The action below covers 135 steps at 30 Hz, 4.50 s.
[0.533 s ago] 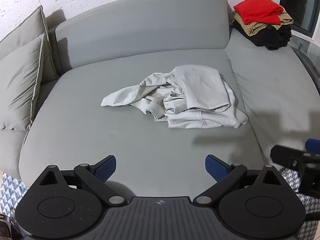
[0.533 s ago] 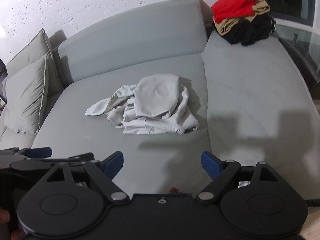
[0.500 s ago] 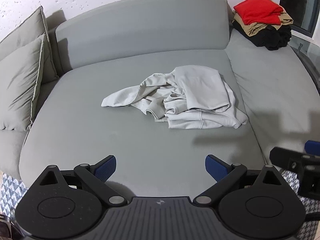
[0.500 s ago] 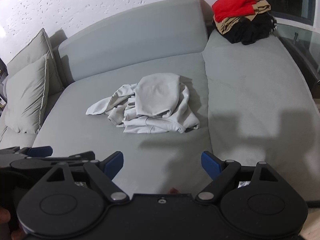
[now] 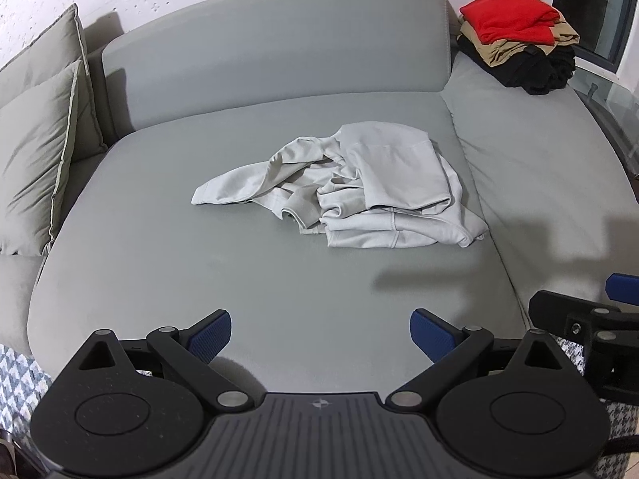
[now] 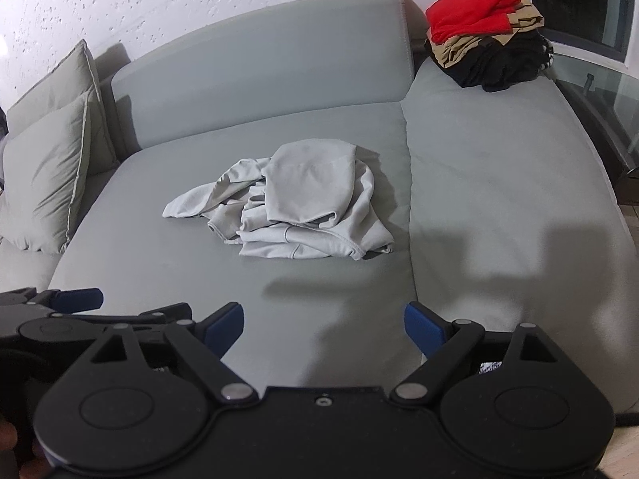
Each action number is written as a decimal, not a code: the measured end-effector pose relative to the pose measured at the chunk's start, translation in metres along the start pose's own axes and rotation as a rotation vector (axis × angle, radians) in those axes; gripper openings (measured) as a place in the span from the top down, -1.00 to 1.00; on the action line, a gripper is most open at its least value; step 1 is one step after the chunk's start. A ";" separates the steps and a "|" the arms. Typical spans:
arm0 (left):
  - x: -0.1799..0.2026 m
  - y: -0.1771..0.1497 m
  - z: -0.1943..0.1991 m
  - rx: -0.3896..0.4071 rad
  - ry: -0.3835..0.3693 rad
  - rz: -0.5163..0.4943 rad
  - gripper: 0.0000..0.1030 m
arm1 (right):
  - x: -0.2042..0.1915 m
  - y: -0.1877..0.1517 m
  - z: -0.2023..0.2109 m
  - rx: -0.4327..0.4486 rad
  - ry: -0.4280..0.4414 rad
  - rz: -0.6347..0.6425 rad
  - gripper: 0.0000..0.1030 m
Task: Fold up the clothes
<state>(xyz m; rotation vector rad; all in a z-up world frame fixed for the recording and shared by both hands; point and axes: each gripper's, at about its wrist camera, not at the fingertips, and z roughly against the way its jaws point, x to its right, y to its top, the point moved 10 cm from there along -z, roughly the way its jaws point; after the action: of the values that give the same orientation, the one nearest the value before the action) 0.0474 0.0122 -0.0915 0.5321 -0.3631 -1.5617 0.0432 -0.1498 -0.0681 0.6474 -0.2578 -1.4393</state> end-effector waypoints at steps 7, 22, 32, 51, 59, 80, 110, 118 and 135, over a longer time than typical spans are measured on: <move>-0.003 0.000 0.000 -0.006 -0.003 0.005 -0.92 | -0.004 -0.003 0.000 -0.008 0.004 0.007 -0.75; -0.007 0.000 -0.002 -0.014 -0.003 0.013 -0.92 | -0.008 -0.005 0.001 -0.006 0.000 0.016 -0.79; -0.008 -0.001 -0.002 -0.019 -0.004 0.015 -0.92 | -0.008 -0.006 0.001 -0.006 0.002 0.015 -0.81; -0.009 -0.003 -0.007 -0.028 -0.007 0.022 -0.92 | -0.007 -0.006 -0.001 -0.013 0.006 0.006 -0.83; -0.025 0.000 -0.014 -0.016 -0.009 0.060 -0.93 | -0.003 -0.001 -0.009 0.000 0.023 -0.038 -0.83; -0.091 0.043 -0.081 0.102 -0.026 0.220 -0.61 | -0.051 0.068 -0.132 0.098 0.110 0.144 -0.40; -0.063 0.023 -0.090 0.089 -0.120 0.076 -0.58 | 0.045 0.093 -0.134 -0.020 0.116 -0.215 0.08; -0.068 0.015 -0.081 0.099 -0.093 0.069 -0.65 | 0.035 0.073 -0.150 0.028 0.110 -0.271 -0.11; -0.066 0.001 -0.076 0.083 -0.136 0.093 -0.66 | 0.072 0.088 -0.201 0.031 0.105 -0.440 0.96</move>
<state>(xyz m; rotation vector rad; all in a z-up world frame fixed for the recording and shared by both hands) 0.0899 0.0849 -0.1467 0.4679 -0.5509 -1.5016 0.2345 -0.1684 -0.1967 0.8380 -0.0546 -1.8161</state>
